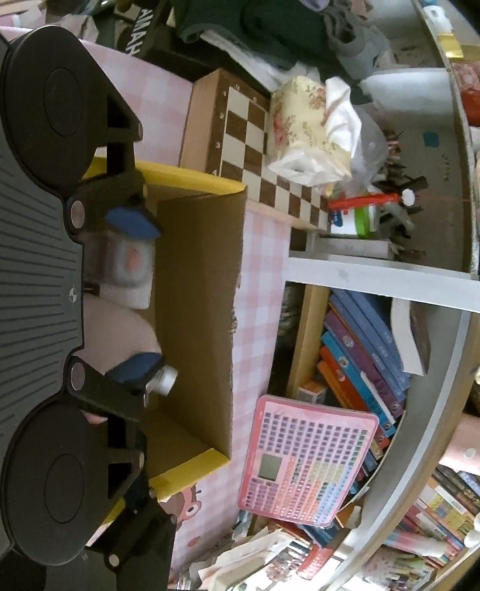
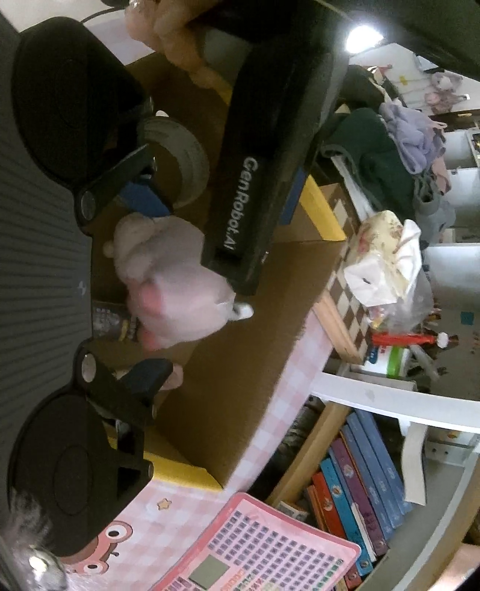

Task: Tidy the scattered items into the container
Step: 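Open both tools, releasing the toy car and plush pig into the box, then withdraw both open tools up and away from the yellow box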

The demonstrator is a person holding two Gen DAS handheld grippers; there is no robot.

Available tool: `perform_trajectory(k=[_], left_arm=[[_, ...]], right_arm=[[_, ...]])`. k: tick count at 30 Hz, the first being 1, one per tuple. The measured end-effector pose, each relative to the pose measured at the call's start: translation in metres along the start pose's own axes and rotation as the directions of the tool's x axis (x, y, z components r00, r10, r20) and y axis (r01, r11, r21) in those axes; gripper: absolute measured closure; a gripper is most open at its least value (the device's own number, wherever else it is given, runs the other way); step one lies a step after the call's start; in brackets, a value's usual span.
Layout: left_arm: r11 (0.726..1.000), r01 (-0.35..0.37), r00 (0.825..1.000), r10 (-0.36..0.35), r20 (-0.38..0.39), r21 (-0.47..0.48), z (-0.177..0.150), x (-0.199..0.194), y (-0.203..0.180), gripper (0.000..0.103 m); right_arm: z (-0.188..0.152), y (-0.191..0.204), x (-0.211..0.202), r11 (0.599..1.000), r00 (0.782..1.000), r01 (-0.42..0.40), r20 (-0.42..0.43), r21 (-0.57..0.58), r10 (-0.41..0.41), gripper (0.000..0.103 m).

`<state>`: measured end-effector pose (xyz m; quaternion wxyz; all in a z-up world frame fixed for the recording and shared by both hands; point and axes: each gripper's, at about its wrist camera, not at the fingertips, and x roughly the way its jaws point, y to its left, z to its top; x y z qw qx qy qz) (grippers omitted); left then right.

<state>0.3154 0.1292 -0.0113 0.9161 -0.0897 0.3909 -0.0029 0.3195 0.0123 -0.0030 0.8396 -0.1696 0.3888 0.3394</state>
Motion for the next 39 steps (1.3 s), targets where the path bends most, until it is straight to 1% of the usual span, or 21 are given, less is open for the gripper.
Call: perform_trajectory(k=[2, 6, 9, 13, 17, 21, 26, 29, 34, 39], left_arm=[[1.000, 0.002, 1.000, -0.002, 0.012, -0.007, 0.000, -0.007, 0.001, 0.029], [1.000, 0.014, 0.999, -0.014, 0.049, -0.010, -0.001, -0.027, 0.003, 0.029], [1.000, 0.025, 0.996, -0.025, 0.091, -0.002, -0.001, -0.049, 0.002, 0.028], [0.999, 0.037, 0.986, -0.040, 0.162, 0.020, -0.004, -0.085, -0.001, 0.023], [0.997, 0.055, 0.974, -0.064, 0.216, 0.051, -0.011, -0.118, -0.003, 0.020], [0.995, 0.055, 0.966, -0.075, 0.248, 0.086, -0.022, -0.148, -0.005, 0.019], [0.993, 0.040, 0.964, -0.068, 0.259, 0.110, -0.041, -0.174, -0.004, 0.016], [0.993, 0.049, 0.966, -0.075, 0.248, 0.109, -0.057, -0.185, -0.004, 0.015], [0.994, 0.059, 0.978, -0.076, 0.192, 0.094, -0.085, -0.189, -0.004, 0.014], [0.996, 0.056, 0.988, -0.066, 0.140, 0.075, -0.109, -0.186, -0.003, 0.014]], right_arm=[[0.001, 0.000, -0.005, 1.000, 1.000, 0.012, 0.012, 0.009, -0.012, 0.016], [0.002, 0.003, -0.021, 0.999, 0.998, 0.033, 0.043, 0.019, -0.034, 0.015], [0.002, 0.006, -0.037, 0.999, 0.996, 0.050, 0.076, 0.016, -0.051, 0.015], [0.002, 0.008, -0.062, 0.997, 0.989, 0.072, 0.129, 0.027, -0.075, 0.015], [-0.001, 0.014, -0.090, 0.996, 0.978, 0.082, 0.188, 0.044, -0.089, 0.015], [-0.010, 0.021, -0.114, 0.995, 0.968, 0.086, 0.232, 0.058, -0.097, 0.015], [-0.028, 0.031, -0.133, 0.992, 0.962, 0.102, 0.247, 0.070, -0.116, 0.015], [-0.041, 0.035, -0.142, 0.988, 0.959, 0.122, 0.246, 0.094, -0.141, 0.015], [-0.066, 0.039, -0.152, 0.980, 0.961, 0.131, 0.223, 0.151, -0.163, 0.015], [-0.089, 0.045, -0.153, 0.974, 0.969, 0.143, 0.172, 0.178, -0.174, 0.015]])
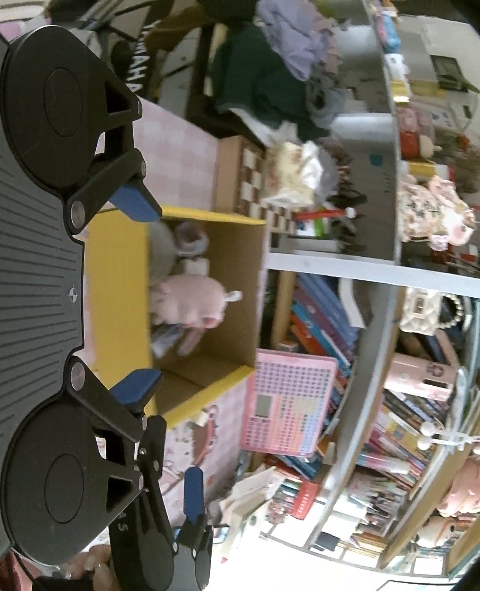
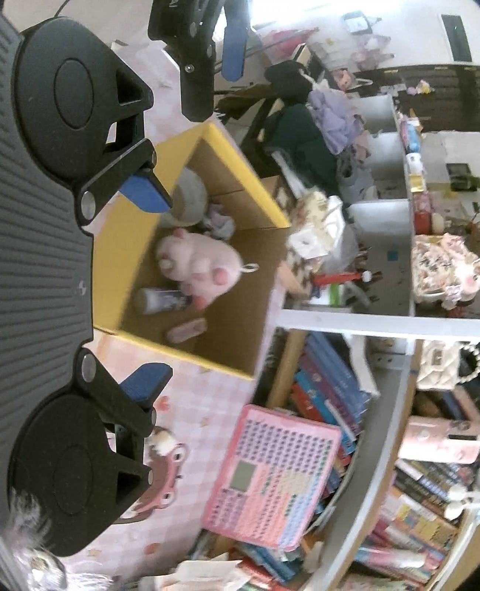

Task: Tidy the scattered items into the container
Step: 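Withdraw both open tools up and away from the yellow box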

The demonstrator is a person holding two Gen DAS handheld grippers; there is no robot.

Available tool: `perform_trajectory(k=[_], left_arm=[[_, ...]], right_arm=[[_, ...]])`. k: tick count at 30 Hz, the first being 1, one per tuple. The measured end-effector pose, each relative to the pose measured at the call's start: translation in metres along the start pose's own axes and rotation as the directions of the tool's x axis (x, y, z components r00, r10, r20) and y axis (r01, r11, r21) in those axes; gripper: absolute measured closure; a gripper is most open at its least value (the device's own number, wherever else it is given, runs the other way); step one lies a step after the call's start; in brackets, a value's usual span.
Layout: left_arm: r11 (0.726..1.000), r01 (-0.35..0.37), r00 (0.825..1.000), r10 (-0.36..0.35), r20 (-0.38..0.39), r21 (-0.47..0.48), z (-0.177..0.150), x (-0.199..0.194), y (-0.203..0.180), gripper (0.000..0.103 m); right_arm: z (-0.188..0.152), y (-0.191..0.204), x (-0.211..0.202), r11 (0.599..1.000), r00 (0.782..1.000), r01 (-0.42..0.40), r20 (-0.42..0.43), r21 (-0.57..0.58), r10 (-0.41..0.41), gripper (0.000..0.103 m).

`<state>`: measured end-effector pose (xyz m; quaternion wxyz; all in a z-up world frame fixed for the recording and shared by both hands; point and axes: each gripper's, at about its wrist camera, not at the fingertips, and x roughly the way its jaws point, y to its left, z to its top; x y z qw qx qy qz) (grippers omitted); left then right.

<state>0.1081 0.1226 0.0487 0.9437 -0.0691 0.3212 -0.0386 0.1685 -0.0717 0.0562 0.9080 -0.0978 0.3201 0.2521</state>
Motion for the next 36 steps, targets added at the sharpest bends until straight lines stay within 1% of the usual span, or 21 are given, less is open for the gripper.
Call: perform_trajectory(k=[4, 8, 16, 20, 23, 26, 30, 36], left_arm=[[1.000, -0.003, 0.999, 0.003, -0.032, 0.005, -0.017, -0.002, -0.002, 0.014], [1.000, 0.009, 0.998, -0.010, -0.063, -0.008, -0.031, -0.005, -0.004, 0.014], [1.000, 0.025, 0.990, -0.025, -0.137, 0.001, -0.057, -0.003, -0.010, 0.014], [0.999, 0.029, 0.985, -0.032, -0.168, -0.020, -0.066, 0.000, -0.009, 0.014], [0.998, 0.045, 0.980, -0.054, -0.193, -0.047, -0.073, 0.001, -0.011, 0.014], [0.997, 0.063, 0.974, -0.070, -0.214, -0.040, -0.078, 0.003, -0.017, 0.014], [0.997, 0.071, 0.969, -0.074, -0.236, -0.019, -0.082, 0.005, -0.024, 0.014], [0.996, 0.086, 0.956, -0.090, -0.279, -0.027, -0.092, 0.009, -0.026, 0.014]], right_arm=[[-0.017, 0.005, -0.003, 1.000, 0.999, 0.011, -0.033, 0.006, -0.011, 0.015], [-0.032, 0.013, -0.006, 1.000, 0.998, 0.011, -0.064, 0.009, -0.010, 0.015], [-0.062, 0.022, -0.009, 0.999, 0.991, 0.018, -0.134, 0.040, -0.012, 0.015], [-0.075, 0.024, -0.008, 0.998, 0.985, 0.031, -0.173, 0.058, -0.021, 0.015], [-0.082, 0.026, -0.008, 0.997, 0.982, 0.043, -0.188, 0.057, -0.032, 0.015], [-0.087, 0.028, -0.010, 0.997, 0.980, 0.046, -0.195, 0.059, -0.034, 0.015], [-0.093, 0.026, -0.012, 0.996, 0.977, 0.061, -0.207, 0.070, -0.046, 0.015], [-0.104, 0.020, -0.015, 0.991, 0.971, 0.091, -0.231, 0.094, -0.067, 0.015]])
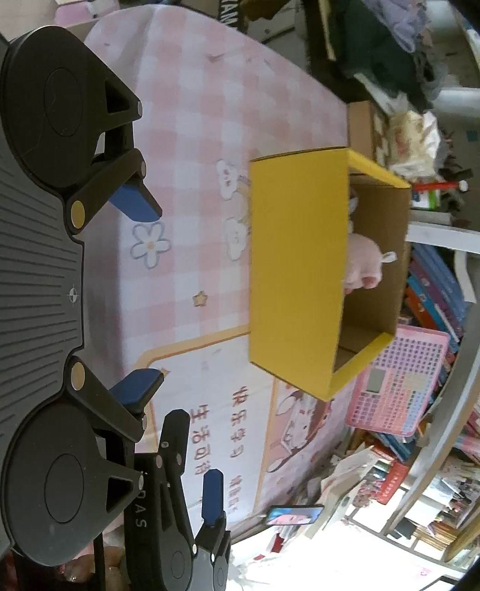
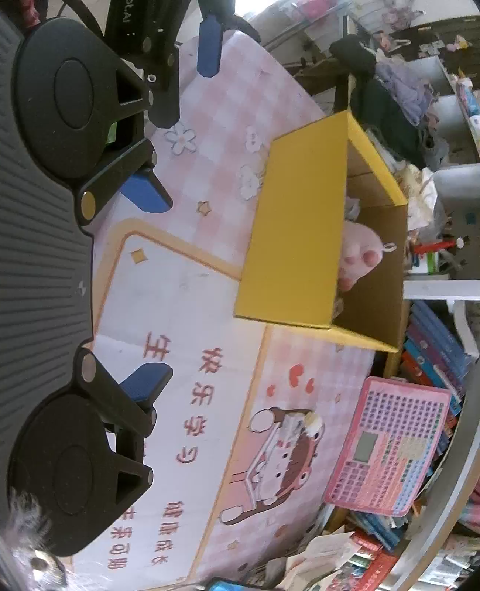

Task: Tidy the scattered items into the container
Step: 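Withdraw both open tools up and away from the yellow box, then move both tools toward the white card box and the white charger plug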

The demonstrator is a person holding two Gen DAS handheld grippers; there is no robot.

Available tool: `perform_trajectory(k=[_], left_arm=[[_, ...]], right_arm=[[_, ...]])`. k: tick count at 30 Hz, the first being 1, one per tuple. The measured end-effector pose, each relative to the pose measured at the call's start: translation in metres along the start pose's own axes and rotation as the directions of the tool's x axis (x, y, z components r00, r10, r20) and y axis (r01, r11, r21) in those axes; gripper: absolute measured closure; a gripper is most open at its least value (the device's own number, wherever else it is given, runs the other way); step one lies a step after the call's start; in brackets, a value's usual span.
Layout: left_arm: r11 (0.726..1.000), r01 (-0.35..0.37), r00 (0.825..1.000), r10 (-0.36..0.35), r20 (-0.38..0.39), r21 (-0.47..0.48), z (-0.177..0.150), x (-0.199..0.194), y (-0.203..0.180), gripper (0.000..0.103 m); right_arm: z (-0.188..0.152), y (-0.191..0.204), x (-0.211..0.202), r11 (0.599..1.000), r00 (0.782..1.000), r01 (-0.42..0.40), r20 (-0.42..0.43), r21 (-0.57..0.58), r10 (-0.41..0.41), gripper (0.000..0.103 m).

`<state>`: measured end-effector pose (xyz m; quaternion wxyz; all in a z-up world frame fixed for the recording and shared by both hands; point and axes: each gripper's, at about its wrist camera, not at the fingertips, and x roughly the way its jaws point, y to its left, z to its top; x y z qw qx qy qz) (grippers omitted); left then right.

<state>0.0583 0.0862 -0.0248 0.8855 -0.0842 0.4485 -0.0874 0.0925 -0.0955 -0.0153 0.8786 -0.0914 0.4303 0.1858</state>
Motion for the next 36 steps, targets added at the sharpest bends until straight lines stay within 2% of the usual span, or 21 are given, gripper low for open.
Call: perform_trajectory(k=[6, 18, 28, 36], left_arm=[[0.999, 0.032, 0.998, -0.031, -0.048, 0.021, -0.009, 0.010, -0.009, 0.014], [0.997, 0.048, 0.992, -0.041, -0.120, 0.055, -0.010, 0.027, -0.033, 0.014], [0.995, 0.063, 0.983, -0.047, -0.180, 0.081, 0.007, 0.061, -0.079, 0.014], [0.987, 0.088, 0.986, -0.067, -0.152, 0.134, 0.030, 0.089, -0.130, 0.015]], right_arm=[[-0.017, 0.006, 0.001, 0.999, 0.999, 0.008, -0.040, -0.042, -0.010, 0.015], [-0.027, -0.014, 0.005, 1.000, 0.995, 0.015, -0.098, -0.016, -0.017, 0.014], [-0.028, -0.073, 0.013, 0.999, 0.992, 0.036, -0.123, 0.035, -0.031, 0.014], [-0.021, -0.135, 0.015, 0.996, 0.995, 0.060, -0.084, 0.070, -0.054, 0.015]])
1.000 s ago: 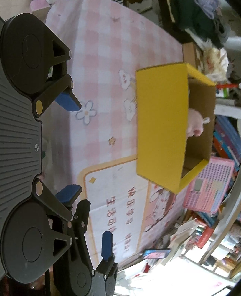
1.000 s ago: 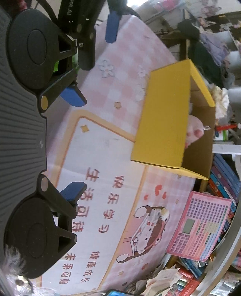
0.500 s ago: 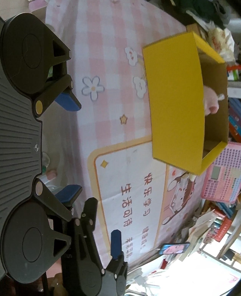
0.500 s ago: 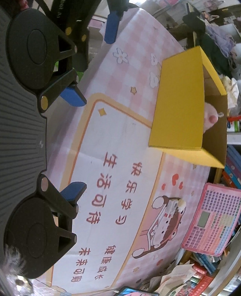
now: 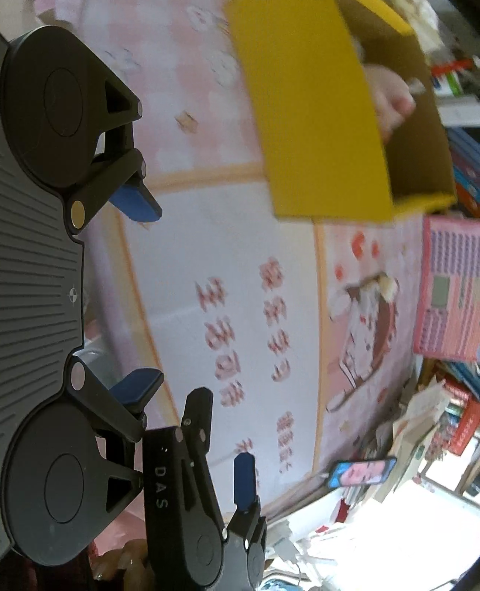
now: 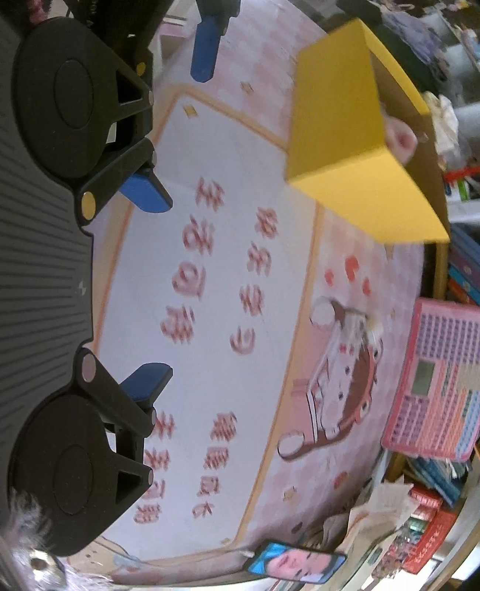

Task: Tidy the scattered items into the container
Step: 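Move both tools toward the white card box and the white charger plug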

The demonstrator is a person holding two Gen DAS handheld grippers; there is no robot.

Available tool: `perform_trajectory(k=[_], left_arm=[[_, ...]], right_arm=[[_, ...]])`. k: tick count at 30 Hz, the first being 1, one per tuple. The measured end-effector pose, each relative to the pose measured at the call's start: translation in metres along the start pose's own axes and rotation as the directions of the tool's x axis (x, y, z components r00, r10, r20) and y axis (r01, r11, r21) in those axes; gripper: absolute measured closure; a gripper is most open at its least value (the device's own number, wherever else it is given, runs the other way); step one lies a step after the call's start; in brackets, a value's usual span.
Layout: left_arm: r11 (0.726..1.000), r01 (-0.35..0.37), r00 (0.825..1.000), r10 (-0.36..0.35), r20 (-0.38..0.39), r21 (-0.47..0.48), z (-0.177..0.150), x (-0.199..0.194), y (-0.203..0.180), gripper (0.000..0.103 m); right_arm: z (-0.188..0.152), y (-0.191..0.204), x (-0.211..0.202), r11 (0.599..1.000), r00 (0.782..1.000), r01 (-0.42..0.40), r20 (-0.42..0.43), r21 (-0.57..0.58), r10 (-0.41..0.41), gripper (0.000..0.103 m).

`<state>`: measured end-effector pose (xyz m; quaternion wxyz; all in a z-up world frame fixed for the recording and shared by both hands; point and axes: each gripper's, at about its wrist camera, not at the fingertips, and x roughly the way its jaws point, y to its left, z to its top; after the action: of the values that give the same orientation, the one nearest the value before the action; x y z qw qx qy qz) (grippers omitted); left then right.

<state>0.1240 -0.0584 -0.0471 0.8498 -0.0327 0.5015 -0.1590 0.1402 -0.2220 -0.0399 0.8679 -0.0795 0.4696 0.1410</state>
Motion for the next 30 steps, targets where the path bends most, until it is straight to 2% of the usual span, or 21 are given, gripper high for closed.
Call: perform_trajectory(k=[5, 14, 22, 30], left_arm=[[0.999, -0.012, 1.000, 0.011, 0.025, 0.053, 0.026, 0.019, -0.030, 0.015], [0.990, -0.094, 0.993, 0.086, 0.079, 0.100, 0.077, 0.053, -0.068, 0.015], [0.988, -0.147, 0.983, 0.140, 0.123, 0.049, 0.115, 0.078, -0.072, 0.015], [0.976, -0.216, 0.965, 0.214, 0.150, -0.006, 0.138, 0.101, -0.066, 0.015]], right_arm=[[0.006, -0.041, 0.003, 0.999, 0.999, 0.009, 0.041, 0.047, -0.011, 0.017], [0.020, -0.108, 0.020, 0.985, 0.995, 0.024, 0.092, 0.172, -0.040, 0.018], [0.046, -0.134, 0.037, 0.975, 0.989, -0.019, 0.146, 0.219, -0.014, 0.018], [0.072, -0.152, 0.056, 0.965, 0.983, -0.030, 0.180, 0.260, -0.018, 0.018]])
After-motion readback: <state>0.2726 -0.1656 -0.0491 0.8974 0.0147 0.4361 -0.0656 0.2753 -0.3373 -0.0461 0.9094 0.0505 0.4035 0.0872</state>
